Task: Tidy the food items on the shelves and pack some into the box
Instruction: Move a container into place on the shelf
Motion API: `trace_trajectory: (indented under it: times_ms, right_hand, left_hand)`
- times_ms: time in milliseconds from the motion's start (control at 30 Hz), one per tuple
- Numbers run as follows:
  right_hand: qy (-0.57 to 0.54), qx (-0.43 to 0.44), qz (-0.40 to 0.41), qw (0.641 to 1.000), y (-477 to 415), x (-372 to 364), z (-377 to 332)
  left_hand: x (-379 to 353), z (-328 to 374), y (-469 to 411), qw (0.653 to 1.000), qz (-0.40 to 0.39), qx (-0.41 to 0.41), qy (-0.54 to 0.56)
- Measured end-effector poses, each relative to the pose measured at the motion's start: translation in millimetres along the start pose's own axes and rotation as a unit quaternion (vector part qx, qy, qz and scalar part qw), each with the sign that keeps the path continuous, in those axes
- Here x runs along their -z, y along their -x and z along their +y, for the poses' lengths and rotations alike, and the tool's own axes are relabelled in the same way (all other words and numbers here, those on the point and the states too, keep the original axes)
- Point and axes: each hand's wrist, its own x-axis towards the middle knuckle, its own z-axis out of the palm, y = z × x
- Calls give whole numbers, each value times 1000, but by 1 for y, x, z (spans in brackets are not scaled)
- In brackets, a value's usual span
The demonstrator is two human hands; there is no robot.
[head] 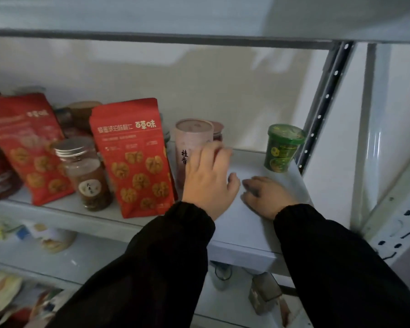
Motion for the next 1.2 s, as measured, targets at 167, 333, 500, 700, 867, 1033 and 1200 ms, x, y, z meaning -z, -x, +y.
trace_trajectory:
  times_ms: [167, 333, 500, 700, 867, 1033, 1200]
  right_hand:
    - [-11, 1, 13, 1000, 5, 2, -6]
    - [-23, 3, 10, 1000, 7, 4, -6]
    - [-39, 8, 12, 999, 10, 6, -7]
    - [-66, 5, 14, 998, 8, 5, -6]
    - [-237, -9, 73, 969, 7, 2, -6]
    - [-508, 48, 92, 855, 16, 4, -17]
    - [-627, 62, 70, 773, 13, 3, -19]
  left_hand:
    - [0, -8, -29, 974, 49, 204, 84]
    - [-19, -16, -22, 868, 8, 438, 233]
    - [-31, -37, -15, 821, -15, 504, 269]
    - [-27, -31, -11, 869, -4, 424, 255]
    - [-19, -14, -11, 875, -15, 341, 344]
    - [-20, -7, -7, 832, -81, 313, 450]
    - [-23, -10, -6, 837, -83, 284, 460]
